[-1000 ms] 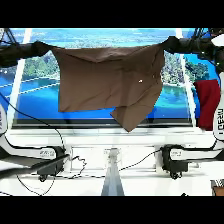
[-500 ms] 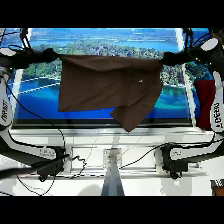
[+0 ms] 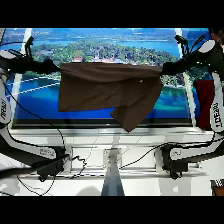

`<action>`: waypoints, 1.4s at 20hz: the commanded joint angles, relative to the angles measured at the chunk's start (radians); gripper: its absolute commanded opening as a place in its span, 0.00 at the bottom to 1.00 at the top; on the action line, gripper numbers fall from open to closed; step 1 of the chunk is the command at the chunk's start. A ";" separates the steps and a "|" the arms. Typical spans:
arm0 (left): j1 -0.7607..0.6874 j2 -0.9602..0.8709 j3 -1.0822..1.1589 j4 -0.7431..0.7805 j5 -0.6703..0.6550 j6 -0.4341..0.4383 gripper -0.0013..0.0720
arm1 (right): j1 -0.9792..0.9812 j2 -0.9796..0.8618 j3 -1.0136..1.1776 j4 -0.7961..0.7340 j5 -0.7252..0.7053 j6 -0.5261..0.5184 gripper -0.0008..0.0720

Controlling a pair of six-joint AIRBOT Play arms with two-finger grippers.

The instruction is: Fold the clothes and pants, and hang the long-sleeved shirts on hangers.

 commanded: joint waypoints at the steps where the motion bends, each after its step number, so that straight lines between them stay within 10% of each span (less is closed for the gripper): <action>1: -0.021 -0.032 0.000 0.035 -0.024 -0.007 0.06 | 0.000 0.000 -0.069 -0.007 -0.011 0.002 0.06; 2: -0.021 -0.033 0.000 0.035 -0.024 -0.006 0.37 | 0.000 0.000 -0.085 -0.007 -0.026 0.002 0.38; 3: -0.018 -0.031 0.000 0.034 -0.025 -0.007 0.96 | 0.000 0.000 -0.087 -0.007 -0.025 0.002 0.63; 7: 0.020 -0.001 0.004 0.035 -0.056 -0.019 0.96 | -0.009 0.027 -0.084 -0.050 0.095 0.014 0.62; 10: 0.065 0.070 0.004 0.035 -0.111 -0.018 0.86 | -0.031 0.055 -0.120 -0.065 0.240 0.026 0.31; 14: 0.134 0.207 0.004 0.035 -0.135 -0.019 0.80 | -0.077 0.180 -0.346 -0.033 0.282 0.027 0.31; 22: 0.191 0.471 0.003 0.035 -0.222 -0.019 0.67 | -0.088 0.550 -1.042 0.278 -0.181 0.118 0.32; 28: 0.195 0.505 -0.006 0.035 -0.245 -0.080 0.67 | -0.087 0.546 -1.170 0.445 -0.374 0.098 0.32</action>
